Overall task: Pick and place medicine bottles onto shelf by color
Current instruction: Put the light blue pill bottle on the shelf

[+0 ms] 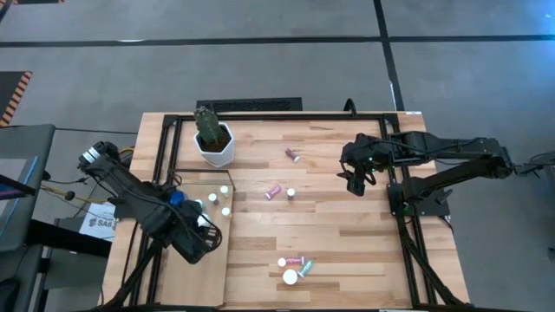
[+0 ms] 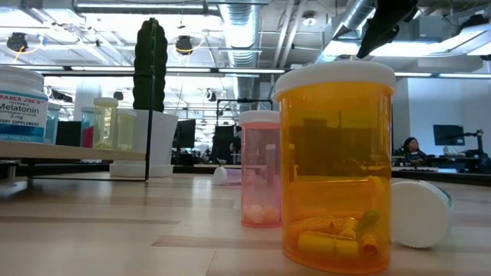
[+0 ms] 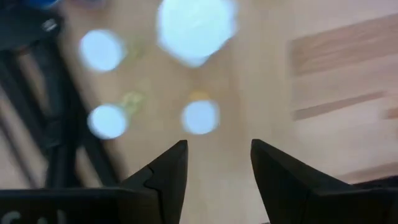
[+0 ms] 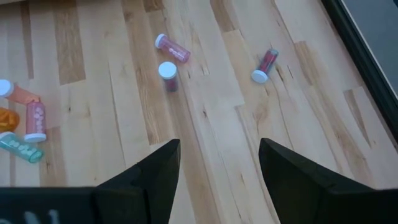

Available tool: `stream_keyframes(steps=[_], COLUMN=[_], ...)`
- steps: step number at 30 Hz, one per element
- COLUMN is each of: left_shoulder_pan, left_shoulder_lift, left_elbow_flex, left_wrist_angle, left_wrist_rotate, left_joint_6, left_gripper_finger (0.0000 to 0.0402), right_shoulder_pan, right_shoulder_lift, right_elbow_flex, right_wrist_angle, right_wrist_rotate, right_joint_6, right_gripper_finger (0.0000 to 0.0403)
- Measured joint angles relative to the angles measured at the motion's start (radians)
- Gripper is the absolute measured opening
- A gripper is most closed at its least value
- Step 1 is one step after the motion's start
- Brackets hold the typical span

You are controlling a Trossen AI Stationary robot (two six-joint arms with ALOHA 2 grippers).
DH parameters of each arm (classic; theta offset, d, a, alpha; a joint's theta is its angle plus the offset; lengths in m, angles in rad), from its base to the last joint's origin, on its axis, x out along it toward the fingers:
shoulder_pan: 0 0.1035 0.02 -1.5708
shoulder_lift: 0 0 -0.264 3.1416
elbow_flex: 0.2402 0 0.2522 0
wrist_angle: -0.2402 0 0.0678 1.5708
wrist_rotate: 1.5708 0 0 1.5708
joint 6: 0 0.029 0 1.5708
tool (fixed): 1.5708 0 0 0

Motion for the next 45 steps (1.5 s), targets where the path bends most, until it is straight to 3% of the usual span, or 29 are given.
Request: stream_keyframes(steps=[10,15,20,27,32,38,45], left_shoulder_pan=[0.025,0.096,0.192,0.299,0.339,0.392,0.467], left_shoulder_lift=[-0.001,0.013,0.012,0.012,0.031,0.115,0.178], left_elbow_flex=[0.162,0.211,0.212,0.212,0.213,0.212,0.212], left_wrist_angle=[0.007,0.069,0.245,0.501,0.566,0.597,0.651], left_wrist_rotate=[-0.35,-0.412,-0.459,-0.451,-0.44,-0.348,-0.213], left_joint_6=[0.052,0.217,0.457,0.746,0.85,0.95,1.179], left_gripper_finger=[0.0162,0.0159,0.0154,0.0153,0.0153,0.0153,0.0153], right_shoulder_pan=[0.0,0.0,0.0,0.0,0.0,0.0,0.0], right_shoulder_lift=[0.0,0.0,0.0,0.0,0.0,0.0,0.0], right_elbow_flex=[0.0,0.0,0.0,0.0,0.0,0.0,0.0], right_wrist_angle=[0.0,-0.001,-0.001,0.0,0.0,0.008,0.018], right_wrist_rotate=[0.0,0.0,0.0,0.0,0.0,0.0,0.0], right_joint_6=[0.0,0.0,0.0,0.0,0.0,0.0,0.0], right_gripper_finger=[0.024,0.024,0.024,0.024,0.024,0.024,0.024])
